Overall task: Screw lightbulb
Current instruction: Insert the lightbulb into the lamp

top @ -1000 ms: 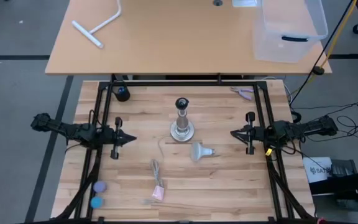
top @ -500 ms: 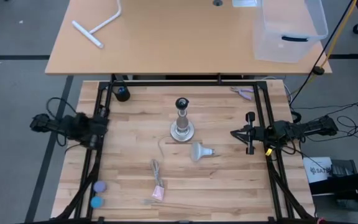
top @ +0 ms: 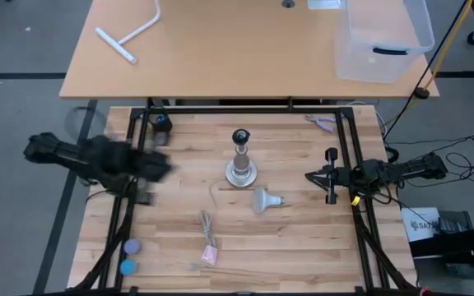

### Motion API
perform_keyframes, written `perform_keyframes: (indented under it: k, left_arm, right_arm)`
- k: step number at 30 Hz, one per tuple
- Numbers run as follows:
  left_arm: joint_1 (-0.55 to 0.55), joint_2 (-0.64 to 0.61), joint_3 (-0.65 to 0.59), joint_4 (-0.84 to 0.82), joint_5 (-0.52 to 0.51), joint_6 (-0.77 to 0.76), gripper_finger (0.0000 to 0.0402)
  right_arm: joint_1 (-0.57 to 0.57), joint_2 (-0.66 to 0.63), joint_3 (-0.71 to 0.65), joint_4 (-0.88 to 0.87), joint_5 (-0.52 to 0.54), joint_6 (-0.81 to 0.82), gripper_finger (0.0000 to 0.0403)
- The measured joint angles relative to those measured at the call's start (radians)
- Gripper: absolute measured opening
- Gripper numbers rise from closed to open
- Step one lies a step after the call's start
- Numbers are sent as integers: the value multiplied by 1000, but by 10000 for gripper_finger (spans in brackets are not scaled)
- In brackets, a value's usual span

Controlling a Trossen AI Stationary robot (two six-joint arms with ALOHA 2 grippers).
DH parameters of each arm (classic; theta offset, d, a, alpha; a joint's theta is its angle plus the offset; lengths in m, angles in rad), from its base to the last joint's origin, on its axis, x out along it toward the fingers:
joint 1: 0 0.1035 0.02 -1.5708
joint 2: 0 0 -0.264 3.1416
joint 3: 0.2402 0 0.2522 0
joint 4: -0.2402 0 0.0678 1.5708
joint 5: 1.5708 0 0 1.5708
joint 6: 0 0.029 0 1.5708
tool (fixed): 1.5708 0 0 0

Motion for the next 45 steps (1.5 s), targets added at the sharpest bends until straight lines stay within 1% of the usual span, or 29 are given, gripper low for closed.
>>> perform_keyframes:
  k: [3,5,6,7,10,12,14,19,23,25,28,31,34,37,41,45]
  left_arm:
    - [9,167,179,-238,-196,-10,2]
    - [16,270,273,-329,-283,-38,2]
    - [20,317,308,-359,-302,-46,2]
    - [21,363,336,-379,-311,-44,2]
    - [17,487,410,-405,-286,-28,2]
    - [2,546,474,-416,-259,-46,2]
    - [-21,597,541,-473,-244,-49,5]
    - [-91,738,680,-651,-312,-46,31]
    - [-137,802,772,-698,-334,-26,59]
    - [-157,836,796,-738,-378,-16,76]
    - [-176,884,796,-798,-466,4,108]
    - [-178,928,799,-785,-510,-37,144]
    - [-178,1003,800,-787,-539,-58,182]
    - [-178,1077,795,-792,-607,-46,225]
    - [-177,1133,798,-706,-716,-19,276]
    - [-160,1171,797,-715,-716,8,303]
  right_arm:
    - [0,0,0,0,0,0,0]
    - [0,0,0,0,0,0,0]
    - [0,0,0,0,0,0,0]
    - [0,0,0,0,0,0,0]
    - [0,0,0,0,0,0,0]
    - [0,0,0,0,0,0,0]
    - [0,0,0,0,0,0,0]
    - [0,0,0,0,0,0,0]
    - [0,0,0,0,0,0,0]
    - [0,0,0,0,0,0,0]
    - [0,0,0,0,0,0,0]
    - [0,0,0,0,0,0,0]
    - [0,0,0,0,0,0,0]
    - [0,0,0,0,0,0,0]
    - [0,0,0,0,0,0,0]
    - [0,0,0,0,0,0,0]
